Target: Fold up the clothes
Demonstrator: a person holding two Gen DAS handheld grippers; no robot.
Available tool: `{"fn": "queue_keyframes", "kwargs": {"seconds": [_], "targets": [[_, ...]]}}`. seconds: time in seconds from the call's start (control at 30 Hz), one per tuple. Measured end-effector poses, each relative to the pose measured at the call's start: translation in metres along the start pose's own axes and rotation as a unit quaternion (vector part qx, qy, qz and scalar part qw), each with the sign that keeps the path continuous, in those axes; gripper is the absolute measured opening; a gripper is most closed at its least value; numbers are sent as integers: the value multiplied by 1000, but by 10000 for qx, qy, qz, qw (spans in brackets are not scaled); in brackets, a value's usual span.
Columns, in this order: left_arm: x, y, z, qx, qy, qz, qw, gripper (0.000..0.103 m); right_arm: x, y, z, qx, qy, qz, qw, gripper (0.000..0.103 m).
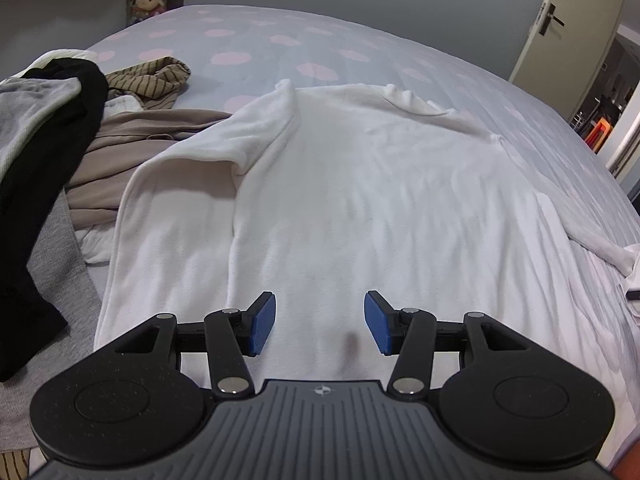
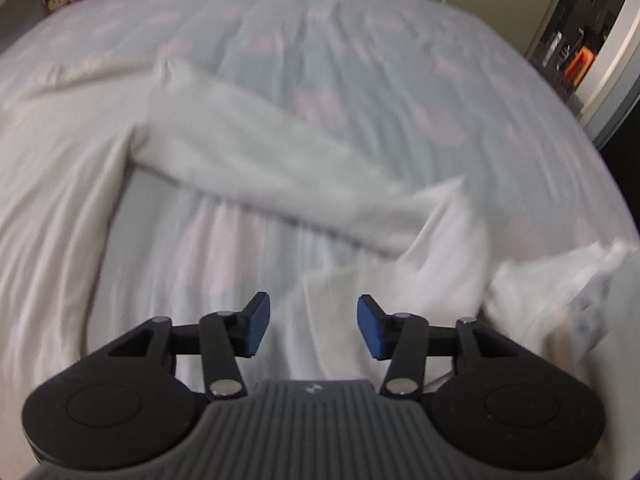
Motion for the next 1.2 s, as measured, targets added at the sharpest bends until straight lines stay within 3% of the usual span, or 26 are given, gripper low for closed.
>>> {"fn": "queue_keyframes", "kwargs": {"seconds": [0.17,0.23,0.27,0.3,0.37,0.57,0.8,0.97,1.2], "targets": [[1,-3,-1,-11,-43,69,10000,47,12,-24,11,-254,-321,178,9990,46],[2,-6,-1,-46,-52,87,9999,47,16,-27,14,-239,-305,235,9990,32],[3,-6,-1,-51,-48,93,9999,47,17,-26,14,-239,-244,339,9988,16],[2,-6,-1,-40,-41,98,9999,47,19,-22,12,-219,-210,392,9988,12],[2,-5,-1,-19,-26,108,9999,47,22,-13,6,-171,-156,470,9986,11],[2,0,-1,15,5,117,9999,47,47,60,-38,614,-380,544,9959,11],[2,2,0,12,21,137,9999,47,107,150,-98,1372,-788,1299,9788,11],[2,1,0,4,35,136,9999,47,157,163,-105,1384,-1232,1577,9699,11],[3,-3,2,-105,-33,87,9999,47,189,111,-74,1050,-1556,1576,9695,11]]}}
Point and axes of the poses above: each gripper's, at about its wrist camera, not at the fingertips, and y roughly against the way its jaws point, x to its right, z to its underside, the point moved 4 cm from there along -y, roughly the way its jaws point, and after that the axes turned 10 degrees about -y, right-handed, at the moved point
